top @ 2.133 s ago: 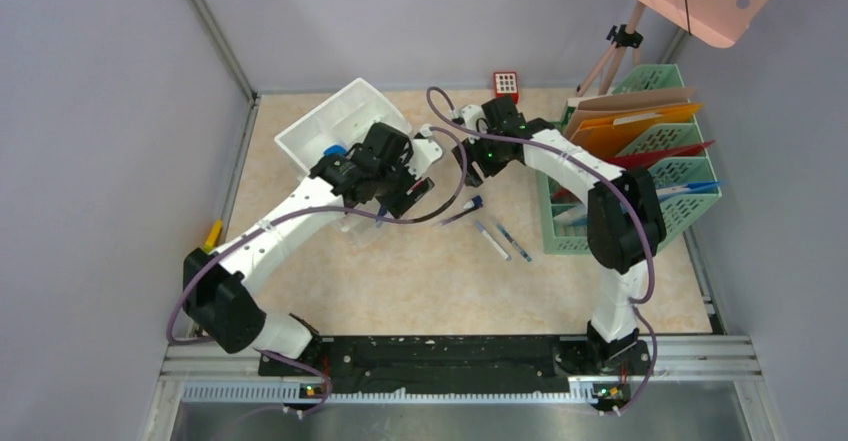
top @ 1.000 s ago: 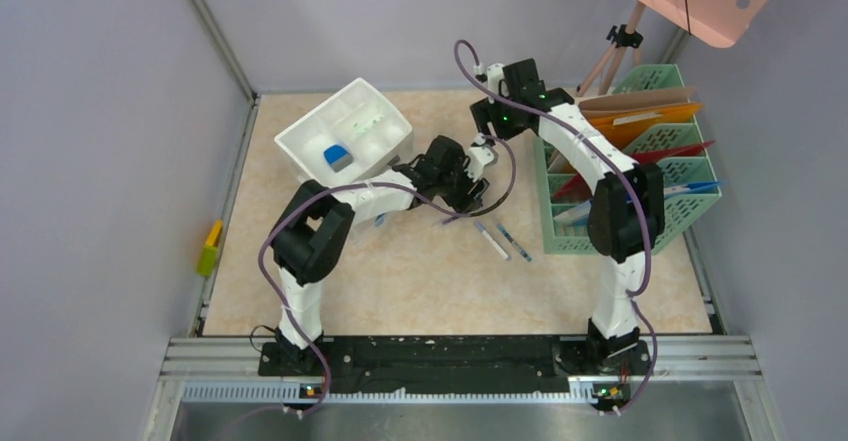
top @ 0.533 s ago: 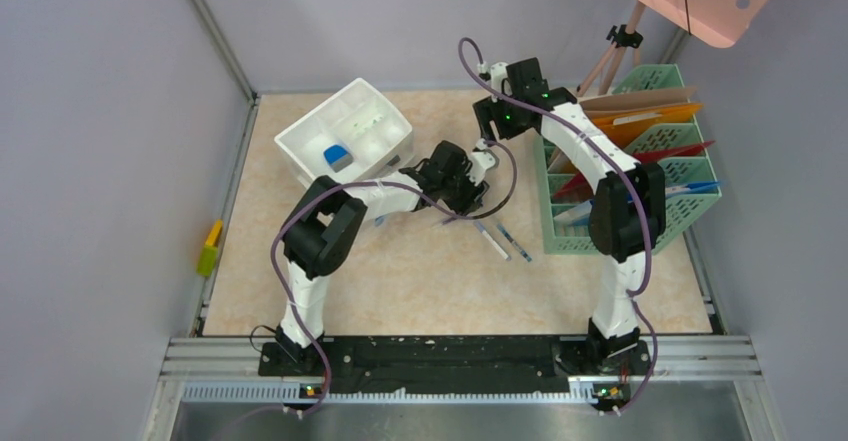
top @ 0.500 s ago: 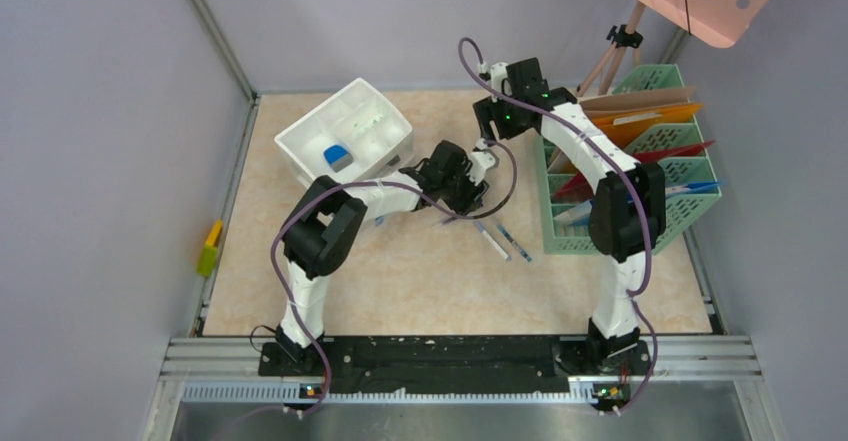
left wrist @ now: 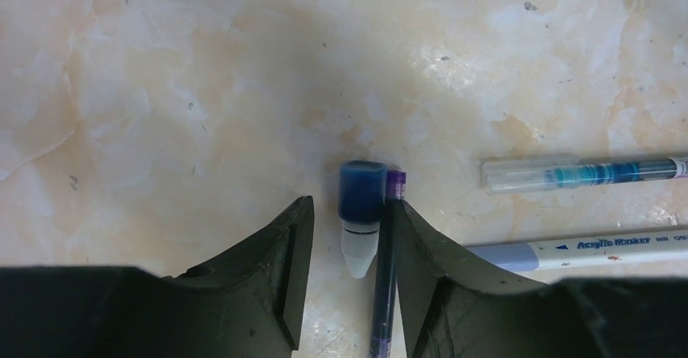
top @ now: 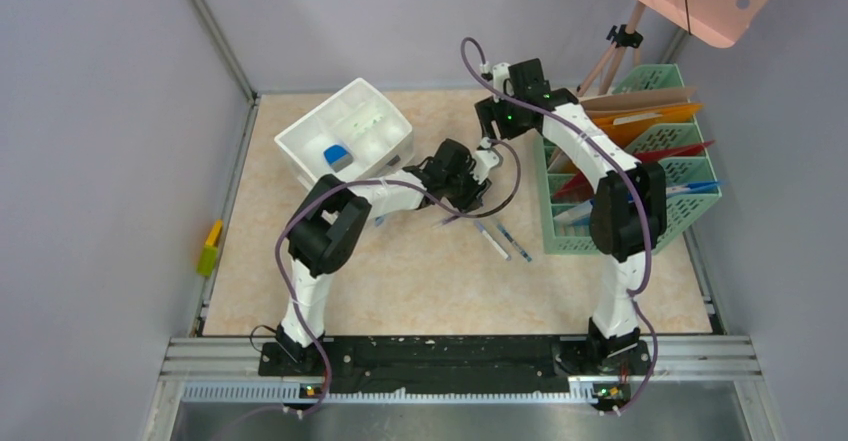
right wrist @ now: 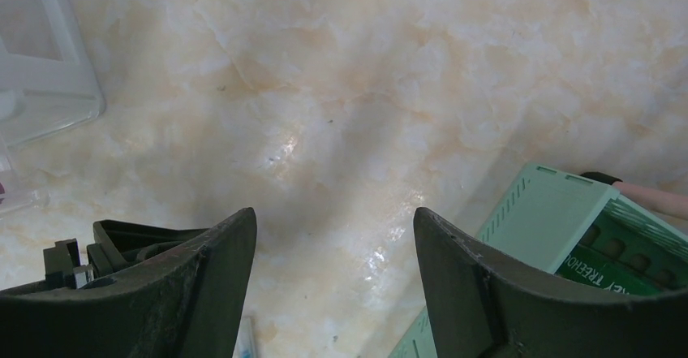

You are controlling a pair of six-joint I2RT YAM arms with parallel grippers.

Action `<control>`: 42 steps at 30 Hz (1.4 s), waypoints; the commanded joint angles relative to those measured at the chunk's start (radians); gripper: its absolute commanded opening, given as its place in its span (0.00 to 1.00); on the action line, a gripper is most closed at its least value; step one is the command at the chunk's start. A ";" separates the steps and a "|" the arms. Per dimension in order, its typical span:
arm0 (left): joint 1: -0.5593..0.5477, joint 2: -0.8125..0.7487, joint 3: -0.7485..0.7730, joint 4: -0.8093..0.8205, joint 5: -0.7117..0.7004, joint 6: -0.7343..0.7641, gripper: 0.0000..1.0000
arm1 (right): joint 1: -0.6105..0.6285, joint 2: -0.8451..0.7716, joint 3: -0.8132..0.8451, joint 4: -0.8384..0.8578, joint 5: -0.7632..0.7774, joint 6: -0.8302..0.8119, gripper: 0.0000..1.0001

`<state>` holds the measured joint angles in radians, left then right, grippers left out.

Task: Organize the desk
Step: Pick up the stationery from the center of the board.

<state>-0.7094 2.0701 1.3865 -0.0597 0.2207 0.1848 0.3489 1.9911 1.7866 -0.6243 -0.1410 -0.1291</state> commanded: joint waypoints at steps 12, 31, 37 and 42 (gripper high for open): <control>0.001 0.034 0.062 0.002 -0.023 0.024 0.39 | -0.013 -0.024 -0.013 0.016 -0.038 0.013 0.70; 0.010 0.016 0.094 -0.064 -0.033 -0.021 0.42 | -0.013 -0.017 -0.033 0.020 -0.057 0.014 0.70; 0.016 0.022 0.103 -0.071 -0.049 -0.020 0.42 | -0.014 -0.018 -0.036 0.021 -0.060 0.015 0.70; 0.021 0.031 0.122 -0.078 -0.049 -0.027 0.35 | -0.013 -0.015 -0.036 0.021 -0.064 0.016 0.70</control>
<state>-0.7086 2.0884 1.4475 -0.1642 0.1898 0.1886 0.3370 1.9911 1.7542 -0.5835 -0.1665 -0.1181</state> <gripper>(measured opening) 0.381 0.703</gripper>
